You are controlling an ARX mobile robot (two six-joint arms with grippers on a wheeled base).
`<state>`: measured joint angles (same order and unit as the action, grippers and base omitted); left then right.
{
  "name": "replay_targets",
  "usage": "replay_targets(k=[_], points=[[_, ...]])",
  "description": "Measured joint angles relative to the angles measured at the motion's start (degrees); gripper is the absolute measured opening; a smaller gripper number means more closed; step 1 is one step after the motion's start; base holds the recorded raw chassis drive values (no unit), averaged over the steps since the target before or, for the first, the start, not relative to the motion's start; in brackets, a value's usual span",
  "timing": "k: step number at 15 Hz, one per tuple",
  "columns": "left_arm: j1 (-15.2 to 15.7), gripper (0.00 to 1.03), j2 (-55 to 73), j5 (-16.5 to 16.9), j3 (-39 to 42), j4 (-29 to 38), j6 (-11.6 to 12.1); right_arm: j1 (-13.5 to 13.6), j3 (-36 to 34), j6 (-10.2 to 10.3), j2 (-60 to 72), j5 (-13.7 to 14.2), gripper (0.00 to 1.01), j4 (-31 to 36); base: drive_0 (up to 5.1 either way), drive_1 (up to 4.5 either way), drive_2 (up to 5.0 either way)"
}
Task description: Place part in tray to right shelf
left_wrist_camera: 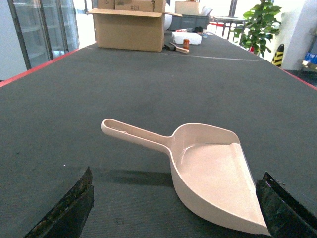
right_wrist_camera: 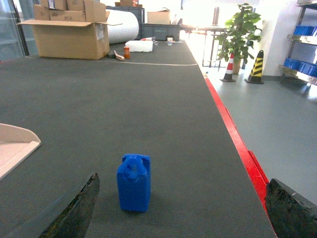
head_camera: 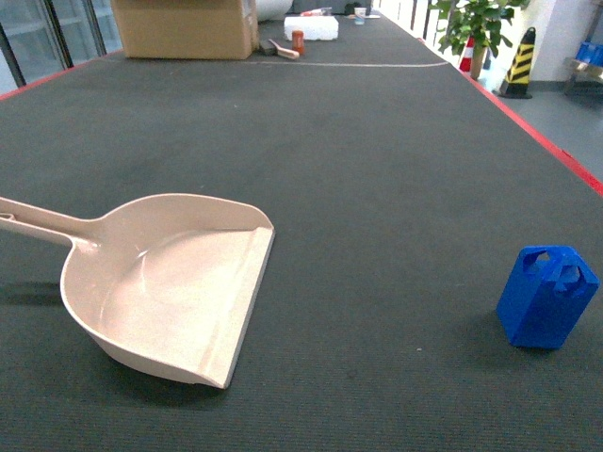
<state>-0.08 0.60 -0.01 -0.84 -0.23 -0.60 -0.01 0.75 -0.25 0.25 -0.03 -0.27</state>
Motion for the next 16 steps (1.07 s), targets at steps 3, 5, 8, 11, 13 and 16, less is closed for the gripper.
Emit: replay_targets(k=[3, 5, 8, 11, 13, 16], points=[[0.0, 0.98, 0.0, -0.02, 0.0, 0.0, 0.0, 0.0, 0.0, 0.0, 0.0, 0.0, 0.98, 0.0, 0.0, 0.0, 0.0], [0.0, 0.98, 0.0, -0.02, 0.0, 0.0, 0.0, 0.0, 0.0, 0.0, 0.0, 0.0, 0.98, 0.0, 0.0, 0.0, 0.0], [0.0, 0.98, 0.0, -0.02, 0.0, -0.04, 0.0, 0.0, 0.0, 0.0, 0.0, 0.0, 0.98, 0.0, 0.0, 0.0, 0.0], [5.31, 0.98, 30.62, -0.31, -2.58, 20.02, -17.79, 0.0, 0.0, 0.02, 0.0, 0.0, 0.98, 0.04, 0.0, 0.0, 0.0], [10.03, 0.98, 66.71, 10.05, -12.7, 44.57, -31.47, 0.0, 0.0, 0.0, 0.0, 0.0, 0.98, 0.04, 0.0, 0.0, 0.0], [10.99, 0.98, 93.94, 13.38, -21.94, 55.04, -43.19, 0.0, 0.0, 0.0, 0.0, 0.0, 0.98, 0.02, 0.0, 0.0, 0.0]])
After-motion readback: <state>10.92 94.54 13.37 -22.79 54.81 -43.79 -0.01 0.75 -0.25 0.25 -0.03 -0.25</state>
